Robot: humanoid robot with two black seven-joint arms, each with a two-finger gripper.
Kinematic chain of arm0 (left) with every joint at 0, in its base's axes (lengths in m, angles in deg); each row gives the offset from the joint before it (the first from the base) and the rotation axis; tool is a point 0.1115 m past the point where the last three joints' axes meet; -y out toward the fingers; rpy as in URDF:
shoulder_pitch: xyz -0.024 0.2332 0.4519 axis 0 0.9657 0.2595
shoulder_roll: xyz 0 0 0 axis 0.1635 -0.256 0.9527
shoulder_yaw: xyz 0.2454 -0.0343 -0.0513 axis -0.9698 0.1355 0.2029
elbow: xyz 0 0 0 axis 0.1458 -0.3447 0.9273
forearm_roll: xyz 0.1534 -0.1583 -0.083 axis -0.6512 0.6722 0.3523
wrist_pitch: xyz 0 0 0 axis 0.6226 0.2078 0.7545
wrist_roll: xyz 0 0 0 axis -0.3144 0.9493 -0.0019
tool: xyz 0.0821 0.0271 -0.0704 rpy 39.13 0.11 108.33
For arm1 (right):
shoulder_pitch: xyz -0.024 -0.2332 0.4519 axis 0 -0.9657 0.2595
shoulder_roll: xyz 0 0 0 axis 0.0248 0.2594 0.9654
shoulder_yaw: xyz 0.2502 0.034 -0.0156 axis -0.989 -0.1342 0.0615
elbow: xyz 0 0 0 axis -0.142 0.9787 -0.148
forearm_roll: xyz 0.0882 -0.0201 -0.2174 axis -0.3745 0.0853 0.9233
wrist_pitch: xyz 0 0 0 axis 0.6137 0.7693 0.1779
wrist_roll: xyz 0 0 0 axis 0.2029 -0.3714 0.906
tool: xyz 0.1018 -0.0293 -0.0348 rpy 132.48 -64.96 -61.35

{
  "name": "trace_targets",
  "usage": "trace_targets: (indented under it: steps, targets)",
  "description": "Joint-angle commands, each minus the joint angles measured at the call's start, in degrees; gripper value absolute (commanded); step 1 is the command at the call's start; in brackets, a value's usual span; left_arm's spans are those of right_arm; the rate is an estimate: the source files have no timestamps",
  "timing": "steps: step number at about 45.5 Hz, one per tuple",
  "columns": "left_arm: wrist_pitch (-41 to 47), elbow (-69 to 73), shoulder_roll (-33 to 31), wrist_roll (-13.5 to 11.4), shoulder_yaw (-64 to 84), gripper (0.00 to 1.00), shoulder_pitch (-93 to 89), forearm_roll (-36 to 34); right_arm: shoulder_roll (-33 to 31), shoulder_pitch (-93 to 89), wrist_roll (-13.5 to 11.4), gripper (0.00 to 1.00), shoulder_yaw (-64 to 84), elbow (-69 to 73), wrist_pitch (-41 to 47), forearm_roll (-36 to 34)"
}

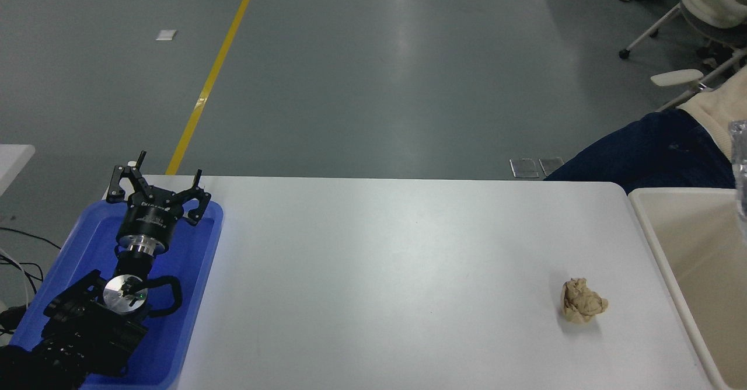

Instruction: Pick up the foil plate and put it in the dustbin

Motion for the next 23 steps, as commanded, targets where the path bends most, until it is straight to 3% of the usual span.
trace_targets:
  steps: [1, 4, 14, 23]
  targets:
    - [0.00, 0.02, -0.01, 0.01, 0.00, 1.00, 0.00, 0.00, -4.78, -17.76, -0.09, 0.00, -10.10, -12.25, 0.00, 0.56]
    - [0.00, -0.06, -0.01, 0.01, 0.00, 1.00, 0.00, 0.00, -4.78, -23.04, -0.17, 0.00, -12.38, -14.09, -0.17, 0.55]
    - [0.00, -0.06, -0.01, 0.01, 0.00, 1.00, 0.00, -0.09, -4.78, -40.44, -0.35, 0.00, -22.05, -15.68, -21.51, -0.24]
    - [0.00, 0.02, -0.01, 0.01, 0.00, 1.00, -0.08, -0.09, -4.61, -49.94, -0.70, 0.00, -27.76, -16.73, -33.38, -1.02]
